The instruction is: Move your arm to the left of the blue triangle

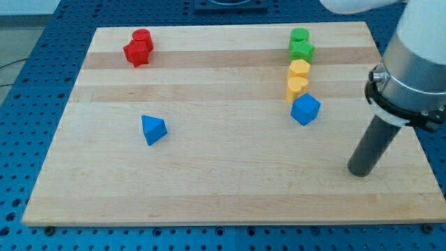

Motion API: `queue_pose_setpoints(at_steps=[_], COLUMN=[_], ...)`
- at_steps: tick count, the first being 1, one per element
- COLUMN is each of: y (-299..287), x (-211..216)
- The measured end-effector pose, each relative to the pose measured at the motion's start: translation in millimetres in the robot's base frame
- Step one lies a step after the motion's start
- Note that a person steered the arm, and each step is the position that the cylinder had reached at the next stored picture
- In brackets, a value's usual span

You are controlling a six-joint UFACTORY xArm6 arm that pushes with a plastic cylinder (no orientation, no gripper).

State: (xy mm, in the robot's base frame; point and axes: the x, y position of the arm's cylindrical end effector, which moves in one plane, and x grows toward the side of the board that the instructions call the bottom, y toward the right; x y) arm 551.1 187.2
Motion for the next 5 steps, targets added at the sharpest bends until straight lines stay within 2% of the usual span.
queue_pose_setpoints(at_steps=[1,3,4,5], y=[-65.0,-280.6,-324.1,-336.6], x=[10.7,13.1,7.8,6.9])
